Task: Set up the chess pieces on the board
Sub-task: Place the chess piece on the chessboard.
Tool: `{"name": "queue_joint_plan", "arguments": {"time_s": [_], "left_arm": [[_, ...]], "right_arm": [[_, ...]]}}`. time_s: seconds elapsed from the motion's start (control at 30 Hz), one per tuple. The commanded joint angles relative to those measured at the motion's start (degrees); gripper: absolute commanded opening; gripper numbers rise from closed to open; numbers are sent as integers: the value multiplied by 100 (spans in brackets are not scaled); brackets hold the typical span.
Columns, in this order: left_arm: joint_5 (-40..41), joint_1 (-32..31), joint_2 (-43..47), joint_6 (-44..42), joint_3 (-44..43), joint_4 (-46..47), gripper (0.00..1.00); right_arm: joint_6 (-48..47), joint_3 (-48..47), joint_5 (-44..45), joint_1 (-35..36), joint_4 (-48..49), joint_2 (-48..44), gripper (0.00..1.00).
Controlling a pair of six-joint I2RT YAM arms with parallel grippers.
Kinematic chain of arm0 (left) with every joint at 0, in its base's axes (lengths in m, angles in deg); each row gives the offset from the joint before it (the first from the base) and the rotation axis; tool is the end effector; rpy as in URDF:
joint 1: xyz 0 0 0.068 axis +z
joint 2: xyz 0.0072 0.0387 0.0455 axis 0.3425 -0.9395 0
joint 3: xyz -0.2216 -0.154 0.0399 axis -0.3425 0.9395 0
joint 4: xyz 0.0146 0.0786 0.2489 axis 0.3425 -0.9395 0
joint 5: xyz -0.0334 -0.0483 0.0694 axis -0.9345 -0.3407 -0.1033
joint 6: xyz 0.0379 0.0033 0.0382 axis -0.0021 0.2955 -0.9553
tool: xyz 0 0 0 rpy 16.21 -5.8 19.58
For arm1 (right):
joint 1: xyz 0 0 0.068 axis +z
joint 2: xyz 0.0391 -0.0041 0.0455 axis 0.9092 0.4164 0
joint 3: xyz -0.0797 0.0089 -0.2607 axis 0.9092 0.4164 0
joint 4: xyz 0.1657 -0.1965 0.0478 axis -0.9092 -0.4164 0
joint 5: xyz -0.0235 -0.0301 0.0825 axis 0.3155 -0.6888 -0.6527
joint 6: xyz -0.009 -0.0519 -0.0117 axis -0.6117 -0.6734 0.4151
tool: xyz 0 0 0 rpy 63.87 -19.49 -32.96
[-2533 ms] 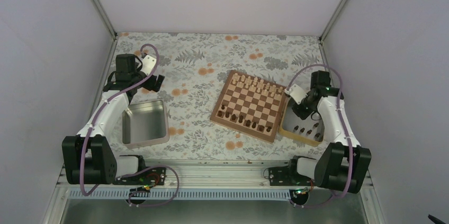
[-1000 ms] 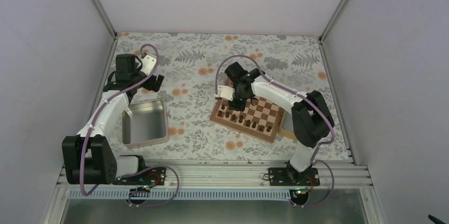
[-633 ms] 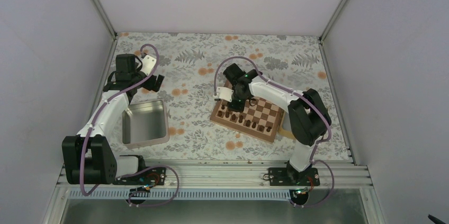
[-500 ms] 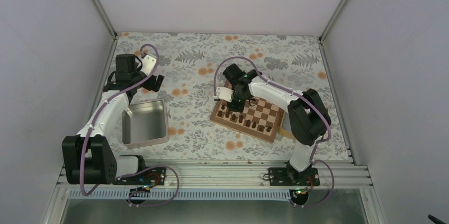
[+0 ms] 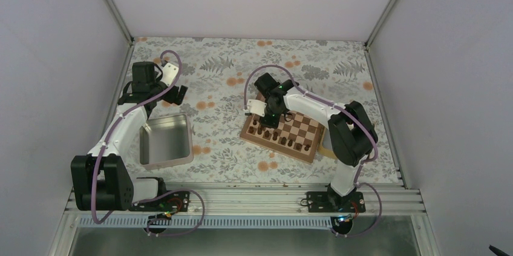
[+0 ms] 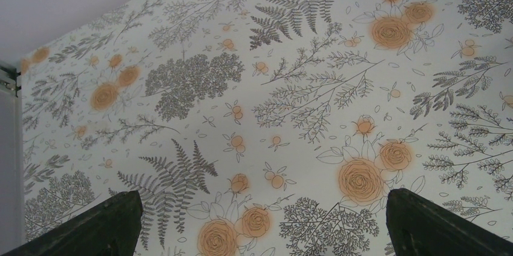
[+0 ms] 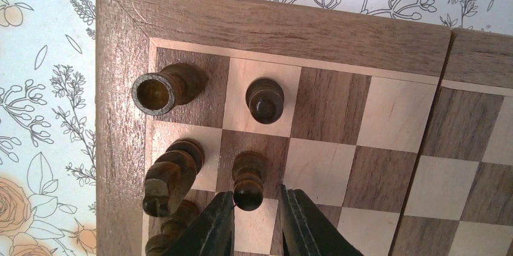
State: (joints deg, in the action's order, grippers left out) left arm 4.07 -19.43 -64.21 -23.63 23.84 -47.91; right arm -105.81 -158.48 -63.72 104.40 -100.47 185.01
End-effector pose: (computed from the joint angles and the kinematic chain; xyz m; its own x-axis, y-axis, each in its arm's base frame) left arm 0.2759 -0.0045 0.2637 -0.5322 0.3791 -0.7570 0.3911 0.9031 0.1773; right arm 0.2693 0.2236 0.1949 -0.1937 -0.9513 -0.2398 -0.9771 0.2089 -0.0395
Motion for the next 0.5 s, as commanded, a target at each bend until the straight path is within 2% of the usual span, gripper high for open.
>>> {"name": "queue_joint_plan", "arguments": {"time_s": [0.0,0.27,0.37,0.47], "left_arm": [[-21,26,57,-13,27,64,100],[-38,28,74,-13,2,52,100],[-25,28,99,3,-18,22,100],[37,23,105,5,-29,19,100]], "right_arm": [[101,-196,30,55,-29,-172,22],[283,-84,409,-98,-307,-1166,23],[316,111,546,-552,-450,-1593,23],[271,457,526,-1402,-566,-2193,24]]}}
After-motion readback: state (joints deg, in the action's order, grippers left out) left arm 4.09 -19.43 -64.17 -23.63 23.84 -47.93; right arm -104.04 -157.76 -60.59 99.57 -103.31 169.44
